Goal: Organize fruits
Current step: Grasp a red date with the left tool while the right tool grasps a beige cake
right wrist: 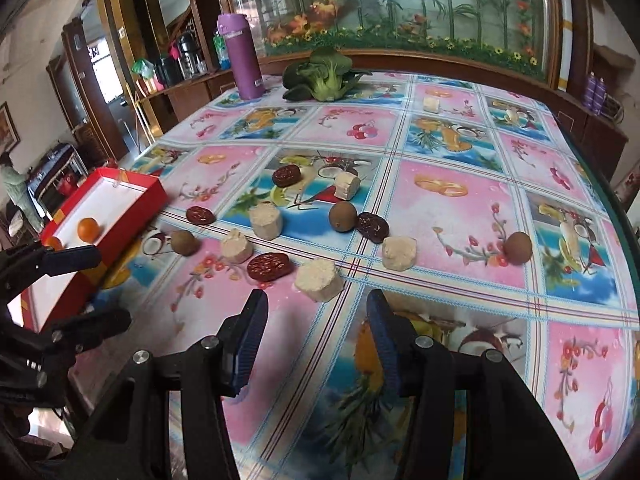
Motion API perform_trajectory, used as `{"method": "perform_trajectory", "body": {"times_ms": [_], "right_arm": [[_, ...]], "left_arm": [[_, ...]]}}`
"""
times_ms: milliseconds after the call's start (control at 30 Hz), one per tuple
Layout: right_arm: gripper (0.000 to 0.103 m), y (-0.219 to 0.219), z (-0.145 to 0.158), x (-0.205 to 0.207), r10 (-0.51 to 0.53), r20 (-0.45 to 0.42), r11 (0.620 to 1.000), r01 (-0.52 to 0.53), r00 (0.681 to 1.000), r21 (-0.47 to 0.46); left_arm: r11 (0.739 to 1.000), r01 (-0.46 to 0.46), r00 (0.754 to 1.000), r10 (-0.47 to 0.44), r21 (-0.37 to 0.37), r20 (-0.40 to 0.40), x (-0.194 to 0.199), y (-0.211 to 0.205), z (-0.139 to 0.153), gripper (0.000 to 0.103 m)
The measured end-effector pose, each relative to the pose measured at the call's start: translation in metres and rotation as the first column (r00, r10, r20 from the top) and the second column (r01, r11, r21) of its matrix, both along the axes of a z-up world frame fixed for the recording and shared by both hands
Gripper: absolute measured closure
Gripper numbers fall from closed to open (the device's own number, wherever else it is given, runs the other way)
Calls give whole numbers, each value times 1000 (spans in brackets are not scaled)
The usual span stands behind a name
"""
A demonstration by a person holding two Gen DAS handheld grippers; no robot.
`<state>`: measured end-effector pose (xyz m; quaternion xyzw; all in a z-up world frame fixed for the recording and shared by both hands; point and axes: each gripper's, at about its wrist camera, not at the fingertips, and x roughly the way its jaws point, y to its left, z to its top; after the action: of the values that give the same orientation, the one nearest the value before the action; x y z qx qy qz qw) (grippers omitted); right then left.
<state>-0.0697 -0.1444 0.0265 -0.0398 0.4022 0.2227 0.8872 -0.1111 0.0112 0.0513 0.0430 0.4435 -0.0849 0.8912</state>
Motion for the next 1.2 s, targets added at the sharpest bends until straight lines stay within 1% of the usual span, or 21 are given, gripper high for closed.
{"method": "perform_trajectory", "body": {"times_ms": [67,100,200,300,367,400,433,500,533,567,600,667,700,767,867,967,1067,1100,1133,1200], "right_arm": [[61,3,-6,9,-7,-15,1000,6,1000,-28],[66,4,-9,12,-11,-21,999,10,1000,-42],[71,3,-12,17,1,-50,1000,-2,999,-14],[71,3,-13,17,9,-39,1000,-10,999,-21],[71,2,-12,18,11,-38,1000,-12,999,-19],[71,1,-12,18,10,-36,1000,-10,999,-20],[74,0,-12,18,3,-34,1000,-4,999,-21],[74,-5,-11,21,-26,-36,999,25,999,-20],[74,-10,-10,22,-48,-40,999,47,998,-14],[74,-15,-10,24,-70,-45,998,70,997,-2],[74,-22,-9,26,-96,-56,995,97,994,21],[74,-38,-7,28,-137,-81,987,144,987,78],[74,-44,-6,29,-154,-90,982,163,984,99],[74,-52,-5,29,-177,-104,973,189,979,130],[74,-58,-4,30,-189,-122,964,208,974,164],[74,-58,-3,31,-190,-127,962,211,974,176],[74,-57,-2,31,-181,-130,962,203,975,185],[74,-57,-2,31,-179,-131,962,202,975,186],[74,-57,-2,31,-178,-133,961,201,975,188],[74,-57,-2,31,-181,-132,960,204,975,189]], "left_arm": [[1000,24,1000,-25,-13,-15,4,-4,-1,25],[999,35,999,-35,-19,-22,7,-7,-3,25],[996,79,996,-80,-34,-40,17,-16,-6,25],[989,134,989,-138,-56,-60,27,-27,-11,25],[986,156,984,-160,-55,-73,35,-34,-14,26],[985,163,983,-166,-48,-77,38,-38,-15,28],[983,178,980,-181,-46,-79,40,-41,-16,30],[978,201,975,-206,-57,-87,45,-47,-18,37],[977,204,974,-209,-59,-88,48,-49,-19,39],[976,210,973,-215,-61,-89,51,-52,-19,44],[975,215,971,-220,-60,-90,54,-54,-20,47],[973,224,969,-228,-46,-91,59,-59,-22,49],[972,231,968,-233,-39,-91,62,-62,-23,53],[968,250,964,-251,-19,-85,66,-66,-24,58],[964,265,961,-263,14,-83,73,-69,-26,61],[963,269,960,-266,13,-90,83,-69,-28,64],[959,282,954,-279,19,-109,89,-72,-34,71],[957,290,953,-287,27,-98,88,-75,-35,72],[952,302,950,-298,36,-96,87,-77,-35,73],[953,301,950,-297,40,-93,88,-78,-35,73]]}}
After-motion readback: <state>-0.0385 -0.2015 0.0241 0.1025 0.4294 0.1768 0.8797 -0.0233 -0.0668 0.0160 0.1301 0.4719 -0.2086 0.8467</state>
